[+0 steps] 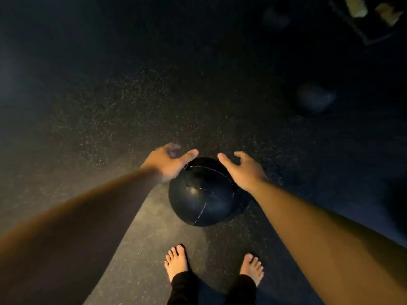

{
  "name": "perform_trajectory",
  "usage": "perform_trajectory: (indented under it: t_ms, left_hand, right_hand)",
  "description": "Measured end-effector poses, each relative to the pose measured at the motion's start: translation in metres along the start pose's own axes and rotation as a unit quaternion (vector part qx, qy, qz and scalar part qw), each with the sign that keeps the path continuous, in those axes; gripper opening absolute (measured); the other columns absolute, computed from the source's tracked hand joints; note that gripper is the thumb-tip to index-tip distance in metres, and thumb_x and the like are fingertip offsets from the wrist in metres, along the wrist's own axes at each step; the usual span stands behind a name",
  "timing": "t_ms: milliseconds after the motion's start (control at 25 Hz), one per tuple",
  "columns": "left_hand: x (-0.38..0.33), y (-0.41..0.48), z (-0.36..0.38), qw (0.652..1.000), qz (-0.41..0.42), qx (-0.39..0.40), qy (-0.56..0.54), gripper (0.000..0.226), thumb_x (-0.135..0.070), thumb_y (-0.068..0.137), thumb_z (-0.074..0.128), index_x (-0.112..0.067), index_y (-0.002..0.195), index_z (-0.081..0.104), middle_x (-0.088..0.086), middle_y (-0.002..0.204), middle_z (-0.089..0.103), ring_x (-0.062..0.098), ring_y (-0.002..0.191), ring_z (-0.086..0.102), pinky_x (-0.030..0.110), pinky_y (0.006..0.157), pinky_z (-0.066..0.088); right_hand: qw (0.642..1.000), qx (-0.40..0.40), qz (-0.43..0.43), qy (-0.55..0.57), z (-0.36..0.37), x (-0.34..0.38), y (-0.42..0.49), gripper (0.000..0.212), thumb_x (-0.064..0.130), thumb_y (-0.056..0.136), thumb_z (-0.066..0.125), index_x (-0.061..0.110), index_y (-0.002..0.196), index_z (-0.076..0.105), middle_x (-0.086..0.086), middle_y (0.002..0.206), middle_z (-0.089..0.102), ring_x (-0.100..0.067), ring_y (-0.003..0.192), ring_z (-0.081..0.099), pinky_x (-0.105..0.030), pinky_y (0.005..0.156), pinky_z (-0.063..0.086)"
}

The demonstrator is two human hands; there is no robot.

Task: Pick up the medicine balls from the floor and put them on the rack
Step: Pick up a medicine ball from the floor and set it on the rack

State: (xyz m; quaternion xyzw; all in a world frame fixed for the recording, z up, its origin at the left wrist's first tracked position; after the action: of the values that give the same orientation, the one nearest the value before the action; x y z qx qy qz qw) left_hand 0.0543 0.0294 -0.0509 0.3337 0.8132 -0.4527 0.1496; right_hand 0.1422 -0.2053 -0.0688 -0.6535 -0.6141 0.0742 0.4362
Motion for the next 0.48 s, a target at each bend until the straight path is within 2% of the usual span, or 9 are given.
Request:
perform_trajectory:
  t_ms: [120,240,320,400,480]
  left_hand:
    - [0.050,0.070,0.049,1.000,-0.028,0.001,-0.013,0.096,-0.087,0.079,0.060,-0.027,0.154,0.053,0.005,0.143,0.063,0.028,0.134,0.060,0.034,0.102,0.046]
    - [0.107,0.129,0.094,0.996,-0.084,-0.012,-0.041,0.105,-0.085,0.077,0.065,-0.022,0.158,0.048,0.009,0.156,0.055,0.030,0.142,0.054,0.036,0.112,0.042]
    - [0.134,0.155,0.114,0.991,-0.104,-0.022,-0.084,0.109,-0.090,0.072,0.065,-0.023,0.156,0.051,0.009,0.155,0.057,0.030,0.140,0.056,0.039,0.117,0.042]
    - [0.157,0.172,0.132,0.989,-0.121,-0.009,-0.088,0.113,-0.104,0.056,0.059,-0.029,0.140,0.068,0.005,0.141,0.069,0.029,0.128,0.065,0.042,0.115,0.046]
    - [0.176,0.186,0.143,0.983,-0.127,0.014,-0.134,0.107,-0.107,0.045,0.061,-0.031,0.117,0.080,0.000,0.116,0.080,0.028,0.113,0.073,0.042,0.109,0.053]
  right_hand:
    - [1.000,0.014,-0.001,-0.026,0.056,-0.030,0.079,0.104,0.098,0.064,0.042,0.041,0.152,0.040,-0.008,0.153,0.049,-0.037,0.138,0.048,-0.059,0.106,0.045]
    - [0.999,0.026,0.013,-0.041,0.107,-0.063,0.147,0.116,0.103,0.057,0.038,0.040,0.155,0.036,-0.009,0.159,0.041,-0.041,0.144,0.038,-0.064,0.108,0.040]
    - [0.999,0.032,0.012,-0.040,0.128,-0.080,0.177,0.123,0.106,0.053,0.038,0.040,0.156,0.034,-0.007,0.161,0.038,-0.041,0.146,0.036,-0.064,0.110,0.039]
    - [0.998,0.046,0.019,-0.025,0.144,-0.090,0.198,0.126,0.108,0.052,0.037,0.038,0.157,0.035,-0.007,0.160,0.039,-0.038,0.144,0.040,-0.059,0.112,0.039]
    - [0.998,0.053,0.019,0.012,0.153,-0.094,0.206,0.125,0.107,0.054,0.037,0.036,0.157,0.035,-0.007,0.159,0.041,-0.035,0.142,0.043,-0.053,0.114,0.039]
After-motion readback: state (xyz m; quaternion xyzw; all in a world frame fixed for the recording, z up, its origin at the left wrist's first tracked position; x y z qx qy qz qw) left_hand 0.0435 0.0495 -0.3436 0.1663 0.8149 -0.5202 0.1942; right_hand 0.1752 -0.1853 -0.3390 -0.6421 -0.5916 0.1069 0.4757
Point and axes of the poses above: each hand's wrist, its own y-axis towards the middle knuckle, its own z-axis out of the palm, x = y × z, the point moved 8 cm from there along y, towards the middle knuckle
